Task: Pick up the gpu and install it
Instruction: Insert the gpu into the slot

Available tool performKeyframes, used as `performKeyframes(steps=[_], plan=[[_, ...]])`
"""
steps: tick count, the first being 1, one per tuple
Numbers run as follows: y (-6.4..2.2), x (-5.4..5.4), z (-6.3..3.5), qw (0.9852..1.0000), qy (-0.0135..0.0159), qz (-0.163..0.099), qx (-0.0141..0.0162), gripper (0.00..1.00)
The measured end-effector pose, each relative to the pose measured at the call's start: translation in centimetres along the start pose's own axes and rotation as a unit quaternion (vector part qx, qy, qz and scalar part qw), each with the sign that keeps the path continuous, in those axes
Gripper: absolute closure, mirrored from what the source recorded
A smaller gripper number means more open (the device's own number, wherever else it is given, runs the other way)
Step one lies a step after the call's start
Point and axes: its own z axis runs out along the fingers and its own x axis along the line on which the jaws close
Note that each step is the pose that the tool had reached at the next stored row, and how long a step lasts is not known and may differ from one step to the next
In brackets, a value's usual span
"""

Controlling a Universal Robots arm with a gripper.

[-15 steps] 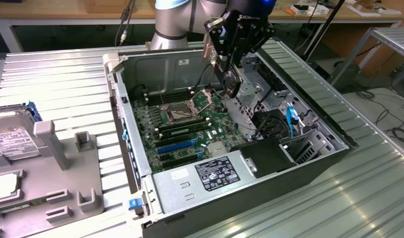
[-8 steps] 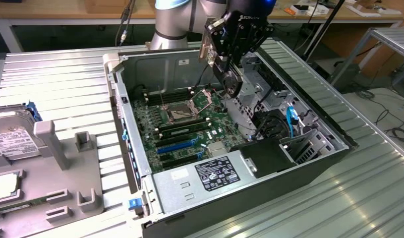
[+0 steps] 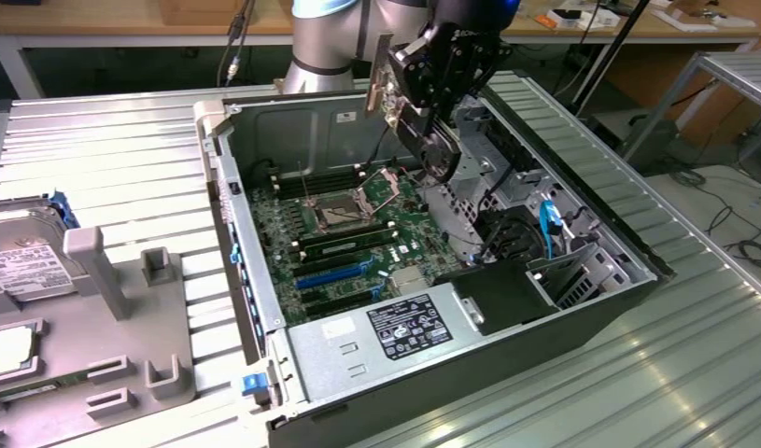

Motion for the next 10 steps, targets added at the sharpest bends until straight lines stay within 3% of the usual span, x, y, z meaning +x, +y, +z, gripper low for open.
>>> performKeyframes(steps=[5, 10], plan=[[0.0, 0.0, 0.0, 0.9983, 0.0024, -0.058, -0.0013, 0.73], [0.0, 0.0, 0.0, 0.9939, 0.0046, -0.11, -0.0025, 0.73]])
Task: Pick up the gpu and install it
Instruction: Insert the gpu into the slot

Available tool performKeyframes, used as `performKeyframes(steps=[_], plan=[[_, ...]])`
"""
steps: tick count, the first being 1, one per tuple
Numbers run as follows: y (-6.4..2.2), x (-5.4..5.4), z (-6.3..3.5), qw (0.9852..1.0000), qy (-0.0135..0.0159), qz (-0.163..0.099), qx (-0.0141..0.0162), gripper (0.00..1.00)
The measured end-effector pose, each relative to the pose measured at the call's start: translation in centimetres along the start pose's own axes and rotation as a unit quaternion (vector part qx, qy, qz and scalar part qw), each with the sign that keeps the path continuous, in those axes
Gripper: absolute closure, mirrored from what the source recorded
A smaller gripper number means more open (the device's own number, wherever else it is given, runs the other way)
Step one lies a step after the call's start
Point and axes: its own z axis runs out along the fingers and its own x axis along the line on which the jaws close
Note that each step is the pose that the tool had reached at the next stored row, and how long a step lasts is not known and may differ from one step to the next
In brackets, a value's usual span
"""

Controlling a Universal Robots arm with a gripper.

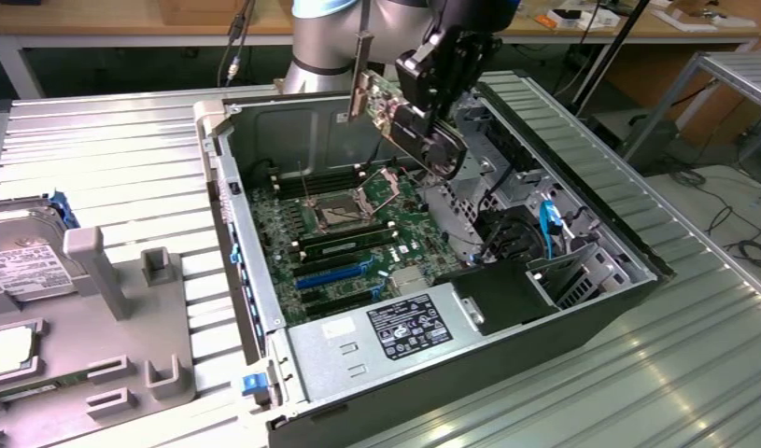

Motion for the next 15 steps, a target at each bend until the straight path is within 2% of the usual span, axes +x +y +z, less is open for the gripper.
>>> performKeyframes(steps=[3, 10, 13, 14, 15], plan=[[0.0, 0.0, 0.0, 0.9997, 0.0011, -0.026, -0.0006, 0.73], [0.0, 0.0, 0.0, 0.9995, 0.0013, -0.03, -0.0007, 0.73], [0.0, 0.0, 0.0, 0.9972, 0.0031, -0.075, -0.0017, 0.73], [0.0, 0.0, 0.0, 0.9956, 0.0039, -0.093, -0.0021, 0.73], [0.0, 0.0, 0.0, 0.9928, 0.005, -0.119, -0.0027, 0.73]])
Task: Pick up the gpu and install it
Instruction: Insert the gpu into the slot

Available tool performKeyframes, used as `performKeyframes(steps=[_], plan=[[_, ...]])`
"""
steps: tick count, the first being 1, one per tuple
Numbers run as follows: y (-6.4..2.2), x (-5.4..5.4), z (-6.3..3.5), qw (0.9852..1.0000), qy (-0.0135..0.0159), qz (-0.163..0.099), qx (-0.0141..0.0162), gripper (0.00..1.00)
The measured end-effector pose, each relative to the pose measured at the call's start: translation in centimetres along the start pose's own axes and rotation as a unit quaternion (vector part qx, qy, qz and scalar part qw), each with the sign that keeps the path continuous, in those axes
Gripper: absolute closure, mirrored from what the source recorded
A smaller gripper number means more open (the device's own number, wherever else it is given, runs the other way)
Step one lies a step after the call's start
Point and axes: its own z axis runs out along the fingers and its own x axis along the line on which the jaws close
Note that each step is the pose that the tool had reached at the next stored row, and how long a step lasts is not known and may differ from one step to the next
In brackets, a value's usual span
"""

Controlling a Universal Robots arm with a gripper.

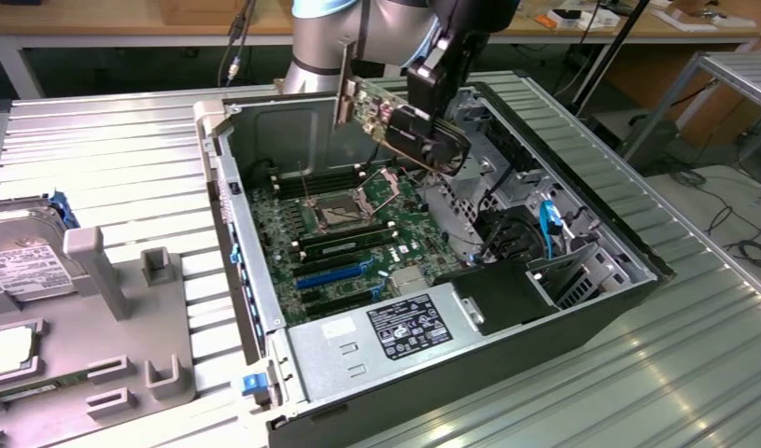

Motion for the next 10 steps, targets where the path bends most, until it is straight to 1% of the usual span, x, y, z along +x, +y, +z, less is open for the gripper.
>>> performKeyframes(steps=[1, 2, 3, 4, 10], plan=[[0.0, 0.0, 0.0, 0.9999, 0.0007, -0.015, -0.0003, 0.73], [0.0, 0.0, 0.0, 0.9994, 0.0015, -0.035, -0.0008, 0.73], [0.0, 0.0, 0.0, 0.9986, 0.0022, -0.053, -0.0012, 0.73], [0.0, 0.0, 0.0, 0.9979, 0.0027, -0.065, -0.0015, 0.73], [0.0, 0.0, 0.0, 0.9976, 0.0029, -0.07, -0.0016, 0.73]])
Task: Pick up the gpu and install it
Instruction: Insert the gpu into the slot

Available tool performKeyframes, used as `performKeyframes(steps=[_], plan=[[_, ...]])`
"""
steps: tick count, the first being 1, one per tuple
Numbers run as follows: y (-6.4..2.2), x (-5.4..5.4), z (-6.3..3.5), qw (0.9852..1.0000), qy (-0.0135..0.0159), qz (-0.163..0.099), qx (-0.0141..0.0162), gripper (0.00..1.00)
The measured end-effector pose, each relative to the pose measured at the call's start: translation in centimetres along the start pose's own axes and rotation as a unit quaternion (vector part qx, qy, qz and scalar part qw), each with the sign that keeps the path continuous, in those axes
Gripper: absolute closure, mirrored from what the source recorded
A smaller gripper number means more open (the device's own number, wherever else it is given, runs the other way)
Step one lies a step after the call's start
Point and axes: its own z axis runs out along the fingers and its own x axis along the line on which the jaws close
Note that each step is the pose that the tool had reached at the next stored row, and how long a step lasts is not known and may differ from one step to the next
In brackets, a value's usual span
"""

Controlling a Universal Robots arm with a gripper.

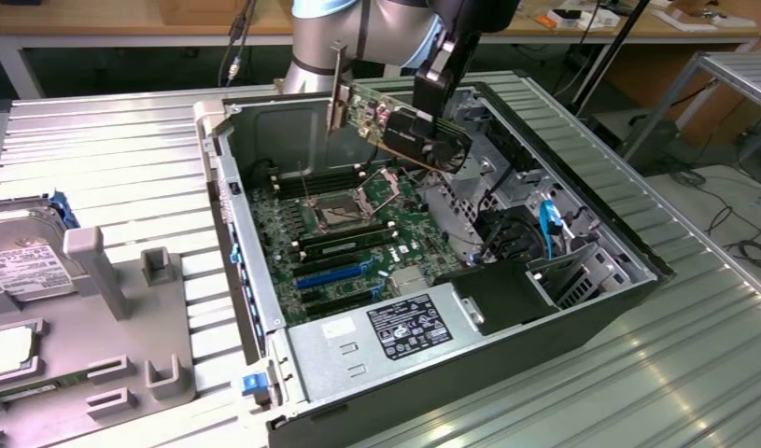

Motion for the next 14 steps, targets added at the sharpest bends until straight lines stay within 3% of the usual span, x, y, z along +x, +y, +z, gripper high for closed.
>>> performKeyframes(steps=[3, 7, 8, 12, 14], plan=[[0.0, 0.0, 0.0, 0.9994, 0.0015, -0.035, -0.0008, 0.73], [0.0, 0.0, 0.0, 0.9944, 0.0044, -0.106, -0.0024, 0.73], [0.0, 0.0, 0.0, 0.9926, 0.0051, -0.121, -0.0027, 0.73], [0.0, 0.0, 0.0, 0.9831, 0.0076, -0.183, -0.0041, 0.73], [0.0, 0.0, 0.0, 0.9756, 0.0092, -0.219, -0.0049, 0.73]])
